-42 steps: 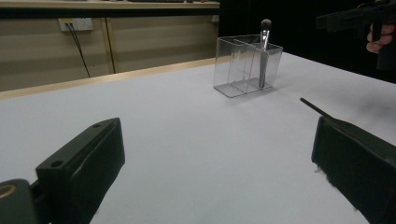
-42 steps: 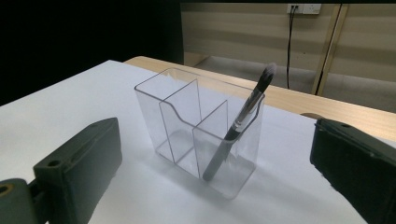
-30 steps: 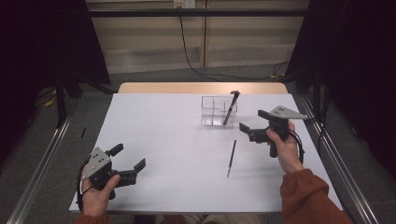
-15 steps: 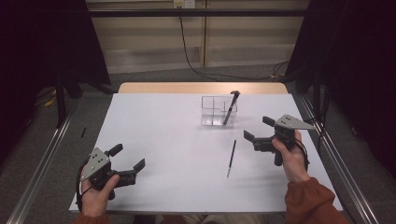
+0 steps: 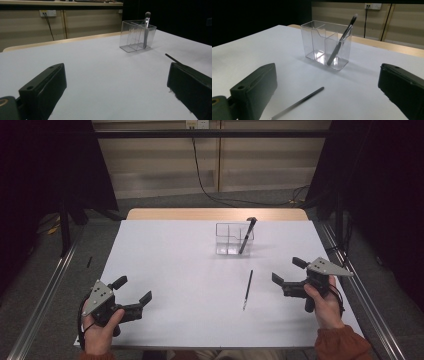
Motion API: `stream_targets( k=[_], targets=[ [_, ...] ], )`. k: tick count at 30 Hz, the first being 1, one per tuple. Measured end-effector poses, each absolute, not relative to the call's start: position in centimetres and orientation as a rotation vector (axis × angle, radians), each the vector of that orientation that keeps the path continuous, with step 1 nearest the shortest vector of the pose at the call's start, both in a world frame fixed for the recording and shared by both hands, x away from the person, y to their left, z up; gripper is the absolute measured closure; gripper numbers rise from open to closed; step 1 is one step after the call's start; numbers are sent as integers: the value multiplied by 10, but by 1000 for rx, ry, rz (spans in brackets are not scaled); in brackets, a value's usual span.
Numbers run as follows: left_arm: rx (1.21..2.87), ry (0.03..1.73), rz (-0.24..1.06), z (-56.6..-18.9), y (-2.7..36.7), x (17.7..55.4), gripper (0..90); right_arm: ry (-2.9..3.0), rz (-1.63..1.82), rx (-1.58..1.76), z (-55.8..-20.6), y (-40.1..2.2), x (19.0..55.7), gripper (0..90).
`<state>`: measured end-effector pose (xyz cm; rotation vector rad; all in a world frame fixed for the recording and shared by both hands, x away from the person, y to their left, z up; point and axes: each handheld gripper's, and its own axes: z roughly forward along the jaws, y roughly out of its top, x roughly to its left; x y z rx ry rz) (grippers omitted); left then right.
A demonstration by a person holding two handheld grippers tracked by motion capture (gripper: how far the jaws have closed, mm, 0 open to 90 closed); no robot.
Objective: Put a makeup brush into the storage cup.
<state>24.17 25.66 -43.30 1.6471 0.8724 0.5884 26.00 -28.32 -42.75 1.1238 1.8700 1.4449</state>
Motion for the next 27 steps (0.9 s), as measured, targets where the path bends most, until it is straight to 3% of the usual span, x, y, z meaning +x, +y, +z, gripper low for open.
stream_targets(
  k=[16, 27],
  targets=[
    [1640, 877, 596, -432, 260, 236, 24, 1852, 1447, 1119, -436, -299, 222, 14],
    [1641, 875, 603, -432, 260, 236, 24, 1829, 1467, 1105, -440, -305, 220, 9]
  ],
)
